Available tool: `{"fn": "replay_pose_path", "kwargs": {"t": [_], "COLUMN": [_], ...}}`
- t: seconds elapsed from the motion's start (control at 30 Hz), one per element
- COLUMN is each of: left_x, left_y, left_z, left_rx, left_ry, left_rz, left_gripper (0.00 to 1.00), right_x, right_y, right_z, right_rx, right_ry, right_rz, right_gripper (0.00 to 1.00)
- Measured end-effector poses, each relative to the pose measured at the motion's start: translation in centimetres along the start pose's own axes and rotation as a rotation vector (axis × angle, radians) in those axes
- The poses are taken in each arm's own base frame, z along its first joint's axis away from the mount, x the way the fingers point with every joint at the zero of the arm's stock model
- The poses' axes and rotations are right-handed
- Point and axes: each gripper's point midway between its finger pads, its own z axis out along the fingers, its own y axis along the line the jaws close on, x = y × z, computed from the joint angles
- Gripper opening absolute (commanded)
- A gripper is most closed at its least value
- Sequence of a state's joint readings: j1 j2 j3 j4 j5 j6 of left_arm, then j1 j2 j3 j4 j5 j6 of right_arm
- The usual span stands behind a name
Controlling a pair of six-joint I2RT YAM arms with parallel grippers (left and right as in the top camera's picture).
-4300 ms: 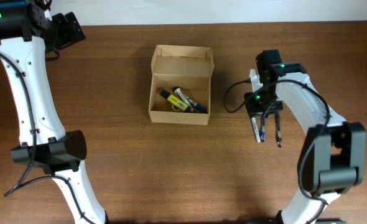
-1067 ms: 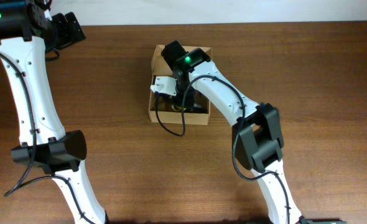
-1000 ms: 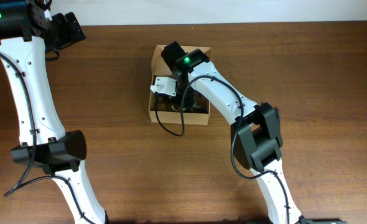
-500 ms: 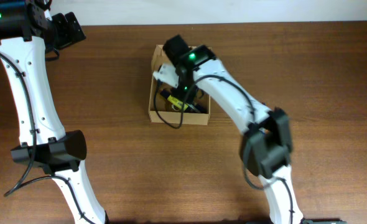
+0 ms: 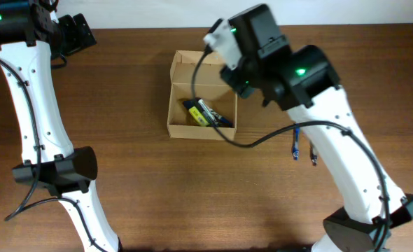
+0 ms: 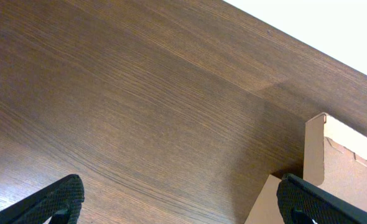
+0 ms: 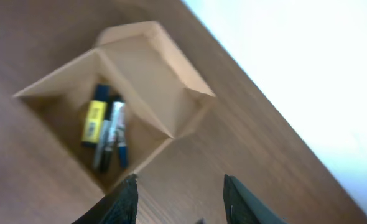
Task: Pack container
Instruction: 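Lower the right gripper over the blue pen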
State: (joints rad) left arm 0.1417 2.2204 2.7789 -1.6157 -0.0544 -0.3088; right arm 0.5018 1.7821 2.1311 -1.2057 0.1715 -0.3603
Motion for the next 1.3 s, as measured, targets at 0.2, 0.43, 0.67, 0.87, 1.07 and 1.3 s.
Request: {"fn": "replay_pose_path", "kwargs": {"t": [0.2, 0.43, 0.67, 0.87, 1.07, 1.3], "left_x": [0.0, 0.0, 0.0, 0.0, 0.0, 0.0], "left_y": [0.0, 0.0, 0.0, 0.0, 0.0, 0.0], "left_z": [0.0, 0.0, 0.0, 0.0, 0.0, 0.0], "left_rx": [0.000, 0.000, 0.000, 0.000, 0.000, 0.000], "left_ry": [0.000, 0.000, 0.000, 0.000, 0.000, 0.000], "left_rz": [0.000, 0.000, 0.000, 0.000, 0.000, 0.000], "left_gripper": [1.00, 1.00, 1.00, 1.00, 1.00, 1.00], "right_x": [7.9, 23.4, 28.0, 29.2, 30.4, 31.5], "right_y": [-8.5, -8.8, -4.8, -3.6, -2.8, -2.2], "right_z": [2.9, 10.3, 14.5, 16.1, 17.3, 18.8], "right_rx": [0.117, 0.054, -0.052, -0.079, -0.086, -0.079], "right_ry": [0.127, 0.507, 0.662, 0.715, 0.765, 0.763], "right_rz": [0.351, 0.753, 0.872, 0.909, 0.935, 0.952], "right_gripper": [0.40, 0.39, 0.36, 0.36, 0.36, 0.36]}}
